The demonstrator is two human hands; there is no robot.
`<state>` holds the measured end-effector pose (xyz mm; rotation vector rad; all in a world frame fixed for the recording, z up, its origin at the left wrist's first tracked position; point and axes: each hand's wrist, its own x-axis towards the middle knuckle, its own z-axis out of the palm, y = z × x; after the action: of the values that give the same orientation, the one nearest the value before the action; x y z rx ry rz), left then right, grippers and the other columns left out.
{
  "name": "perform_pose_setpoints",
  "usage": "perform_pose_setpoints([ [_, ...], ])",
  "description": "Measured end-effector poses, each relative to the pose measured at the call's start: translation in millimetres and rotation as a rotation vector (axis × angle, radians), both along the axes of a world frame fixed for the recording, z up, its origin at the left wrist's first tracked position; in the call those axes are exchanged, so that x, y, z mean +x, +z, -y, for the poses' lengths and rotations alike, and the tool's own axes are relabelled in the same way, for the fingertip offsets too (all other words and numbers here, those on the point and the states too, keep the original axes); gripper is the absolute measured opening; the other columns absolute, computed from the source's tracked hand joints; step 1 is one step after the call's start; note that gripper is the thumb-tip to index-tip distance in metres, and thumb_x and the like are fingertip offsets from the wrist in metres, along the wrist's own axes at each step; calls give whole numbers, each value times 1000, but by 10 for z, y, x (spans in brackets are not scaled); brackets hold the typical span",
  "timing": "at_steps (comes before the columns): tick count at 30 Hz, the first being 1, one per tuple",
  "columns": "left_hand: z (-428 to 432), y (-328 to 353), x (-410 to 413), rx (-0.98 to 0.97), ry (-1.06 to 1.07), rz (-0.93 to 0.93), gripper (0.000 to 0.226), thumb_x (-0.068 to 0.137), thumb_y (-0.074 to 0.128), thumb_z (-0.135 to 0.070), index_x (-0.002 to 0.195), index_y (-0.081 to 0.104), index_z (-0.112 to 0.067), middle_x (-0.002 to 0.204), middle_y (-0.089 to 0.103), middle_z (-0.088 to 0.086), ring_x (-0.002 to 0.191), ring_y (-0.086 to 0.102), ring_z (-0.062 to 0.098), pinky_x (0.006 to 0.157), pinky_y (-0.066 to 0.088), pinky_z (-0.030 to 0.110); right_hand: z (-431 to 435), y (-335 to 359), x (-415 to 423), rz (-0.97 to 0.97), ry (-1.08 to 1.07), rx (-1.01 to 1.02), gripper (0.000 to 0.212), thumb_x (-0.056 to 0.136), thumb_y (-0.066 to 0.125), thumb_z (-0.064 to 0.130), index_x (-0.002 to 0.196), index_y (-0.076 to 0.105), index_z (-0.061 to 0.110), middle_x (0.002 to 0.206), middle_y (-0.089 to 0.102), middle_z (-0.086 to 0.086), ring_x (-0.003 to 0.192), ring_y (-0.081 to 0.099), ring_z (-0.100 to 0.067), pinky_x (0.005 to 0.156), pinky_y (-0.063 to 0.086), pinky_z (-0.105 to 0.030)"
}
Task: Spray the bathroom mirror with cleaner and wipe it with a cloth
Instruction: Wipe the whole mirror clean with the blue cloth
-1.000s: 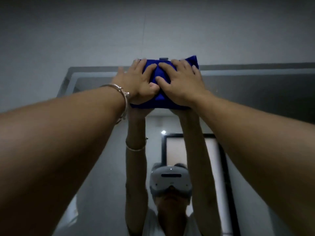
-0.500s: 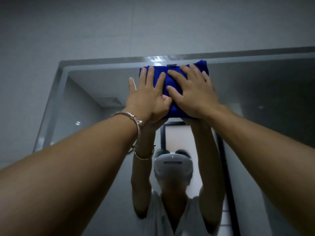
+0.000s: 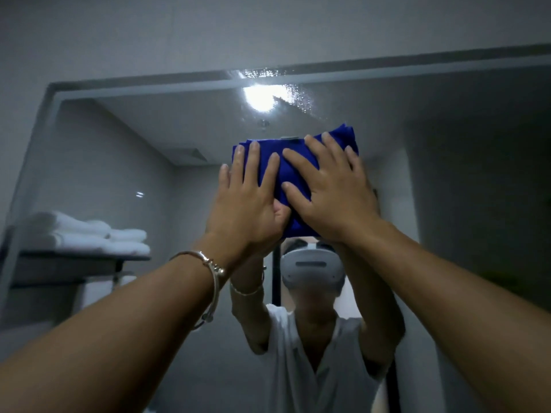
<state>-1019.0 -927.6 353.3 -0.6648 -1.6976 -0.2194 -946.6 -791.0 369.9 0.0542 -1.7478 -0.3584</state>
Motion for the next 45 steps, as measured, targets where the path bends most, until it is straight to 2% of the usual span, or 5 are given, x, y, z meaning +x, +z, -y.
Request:
perform_pose_setpoints([
  [6, -79, 31, 15, 16, 29, -28, 83, 74, 8, -46, 151, 8, -14, 158, 1, 16, 145, -3, 31, 115, 5, 50, -122, 21, 2, -27, 49, 67, 58, 90, 34, 52, 144, 37, 31, 154, 31, -4, 145, 17, -25, 116, 7, -46],
  [10, -114, 622, 106, -4, 104, -56, 86, 71, 4, -47, 151, 8, -15, 158, 3, 15, 145, 2, 30, 112, 10, 54, -182, 556, 47, -42, 10, 39, 54, 95, 34, 52, 146, 31, 32, 155, 25, -2, 145, 11, -23, 116, 4, -46],
  [19, -168, 1713, 165, -45, -69, -41, 77, 77, 22, -51, 149, 12, -25, 157, 8, 3, 145, 4, 20, 111, 8, 58, -220, 1456, 90, -119, -20, -73, 54, 96, 30, 54, 146, 29, 35, 153, 28, -1, 144, 15, -20, 117, 6, -46],
  [32, -332, 1267, 180, 64, -85, -54, 62, 94, 29, -36, 151, 7, -20, 159, -3, 8, 146, -6, 24, 112, 2, 56, -250, 1162, 64, -161, 11, -83, 52, 96, 33, 51, 146, 30, 36, 155, 24, 0, 145, 12, -20, 117, 4, -45],
  [45, -248, 1143, 183, -54, -55, -49, 64, 94, 26, -41, 151, 3, -24, 159, -7, 6, 145, -9, 22, 113, -1, 56, -233, 930, 118, -125, -69, -108, 60, 91, 26, 56, 147, 28, 34, 153, 27, -2, 144, 16, -21, 117, 8, -46],
])
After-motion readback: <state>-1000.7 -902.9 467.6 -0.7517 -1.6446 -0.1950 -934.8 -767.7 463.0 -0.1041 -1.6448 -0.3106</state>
